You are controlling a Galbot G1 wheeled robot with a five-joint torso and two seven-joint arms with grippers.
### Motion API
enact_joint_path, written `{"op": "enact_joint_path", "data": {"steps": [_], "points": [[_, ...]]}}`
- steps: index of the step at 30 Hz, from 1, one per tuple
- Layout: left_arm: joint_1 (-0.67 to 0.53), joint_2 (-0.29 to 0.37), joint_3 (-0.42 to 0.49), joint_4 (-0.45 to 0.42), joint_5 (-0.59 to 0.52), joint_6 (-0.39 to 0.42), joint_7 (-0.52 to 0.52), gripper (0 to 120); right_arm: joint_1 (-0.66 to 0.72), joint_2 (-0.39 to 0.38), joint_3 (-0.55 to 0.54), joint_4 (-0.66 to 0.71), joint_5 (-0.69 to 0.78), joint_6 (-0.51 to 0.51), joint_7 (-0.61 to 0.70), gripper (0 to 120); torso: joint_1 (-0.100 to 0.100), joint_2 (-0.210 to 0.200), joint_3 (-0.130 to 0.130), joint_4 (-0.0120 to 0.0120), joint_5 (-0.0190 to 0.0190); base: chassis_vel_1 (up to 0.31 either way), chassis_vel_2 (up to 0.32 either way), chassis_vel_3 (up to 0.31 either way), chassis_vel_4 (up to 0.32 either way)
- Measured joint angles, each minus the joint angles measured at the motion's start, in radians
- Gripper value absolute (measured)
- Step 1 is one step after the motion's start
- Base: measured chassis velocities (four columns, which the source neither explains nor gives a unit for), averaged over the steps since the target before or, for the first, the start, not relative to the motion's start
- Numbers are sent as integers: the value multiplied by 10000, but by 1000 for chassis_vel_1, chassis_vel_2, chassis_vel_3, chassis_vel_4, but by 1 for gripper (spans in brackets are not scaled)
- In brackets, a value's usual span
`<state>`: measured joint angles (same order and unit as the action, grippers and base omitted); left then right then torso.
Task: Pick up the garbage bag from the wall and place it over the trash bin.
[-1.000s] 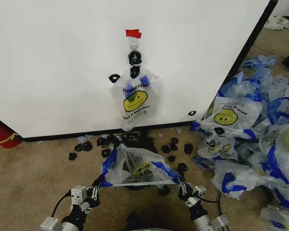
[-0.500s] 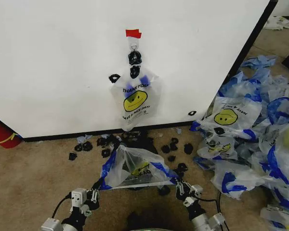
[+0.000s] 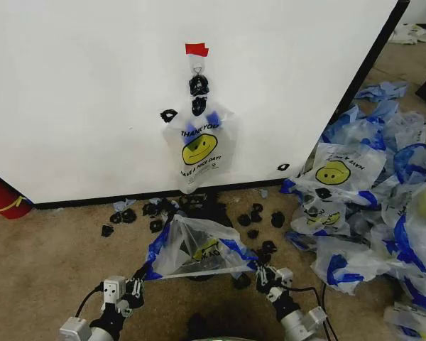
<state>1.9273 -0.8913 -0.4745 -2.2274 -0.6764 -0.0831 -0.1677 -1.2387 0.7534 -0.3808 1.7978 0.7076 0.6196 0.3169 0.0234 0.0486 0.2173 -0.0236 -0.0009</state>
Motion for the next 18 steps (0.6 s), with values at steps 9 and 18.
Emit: {"op": "enact_joint_path", "data": {"steps": [9, 18], "points": [[-140, 89, 59, 53, -136, 56, -31, 0, 361, -106, -224, 38, -38, -324, 395, 0, 0, 0, -1, 0, -2, 0, 0, 0, 0], [-331, 180, 126, 80, -358, 189, -163, 0, 839, -279, -670, 157, -33, -778, 888, 0, 0, 0, -1, 0, -1, 0, 0, 0, 0]]}}
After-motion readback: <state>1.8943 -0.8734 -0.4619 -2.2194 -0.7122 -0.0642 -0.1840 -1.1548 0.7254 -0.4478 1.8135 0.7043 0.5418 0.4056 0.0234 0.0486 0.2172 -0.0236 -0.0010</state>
